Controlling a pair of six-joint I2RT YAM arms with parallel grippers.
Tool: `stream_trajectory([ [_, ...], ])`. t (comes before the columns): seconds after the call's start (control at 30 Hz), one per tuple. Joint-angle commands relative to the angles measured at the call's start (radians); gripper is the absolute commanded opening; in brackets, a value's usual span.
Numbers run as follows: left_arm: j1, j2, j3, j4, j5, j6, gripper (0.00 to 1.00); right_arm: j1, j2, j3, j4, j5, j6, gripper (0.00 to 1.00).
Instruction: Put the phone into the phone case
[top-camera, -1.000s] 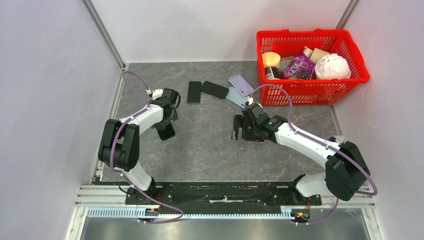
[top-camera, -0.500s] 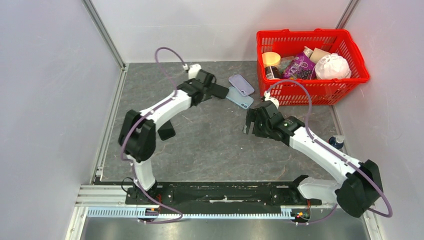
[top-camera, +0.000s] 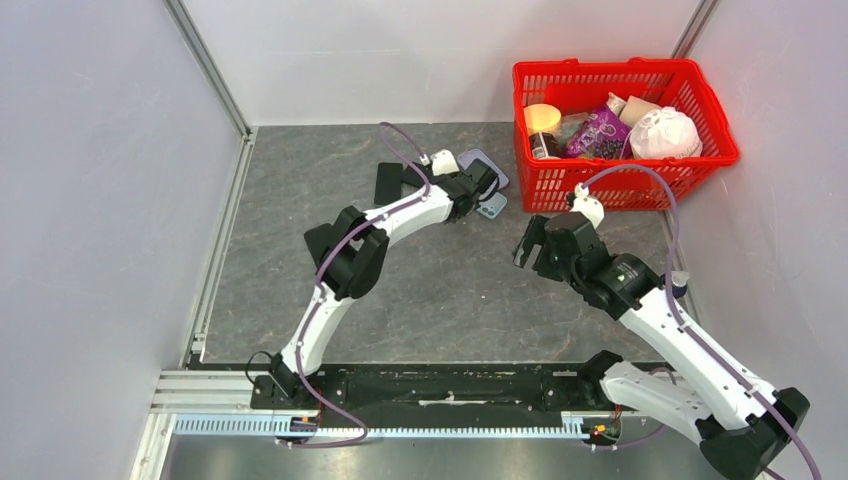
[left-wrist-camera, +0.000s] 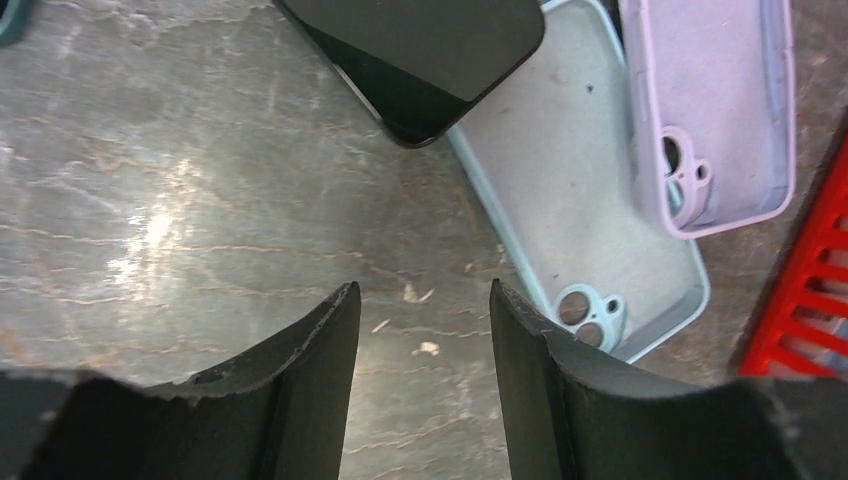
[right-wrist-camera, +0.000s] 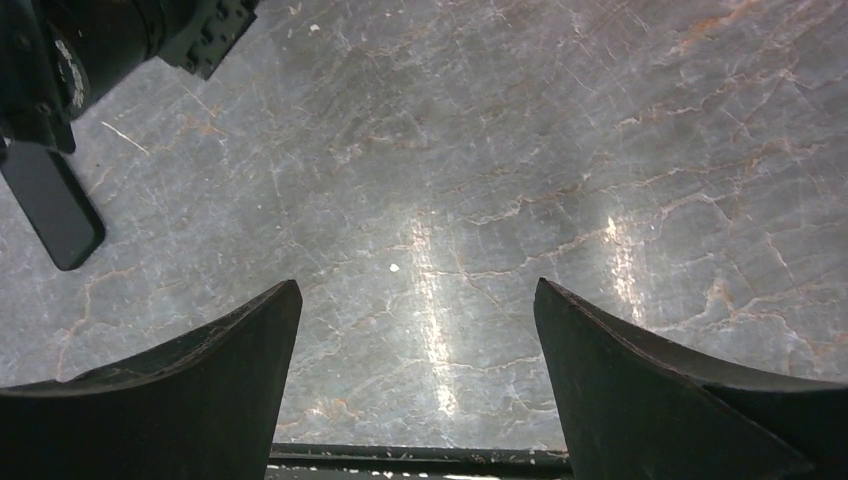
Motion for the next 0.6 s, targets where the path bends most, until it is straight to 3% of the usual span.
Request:
stream_trajectory([
  [0.0,-0.003,0.058,0.109,-0.025,-0.087,-0.133,0.56,-0.003,-0.023,0.029,-0.051,0.035,0.02,0.93],
  [0.37,-0.004,0.212,0.311,-0.076,-0.123,-0.096,0.49,-0.002,-0.072,0.029,-0.092,0.023,0.017,0.93],
  [0.57,-0.004,0.238,0.332,-0.086,-0.128,-0.079,0.41,-0.003,-0.096,0.014,-0.105,0.032,0.016,0.92],
])
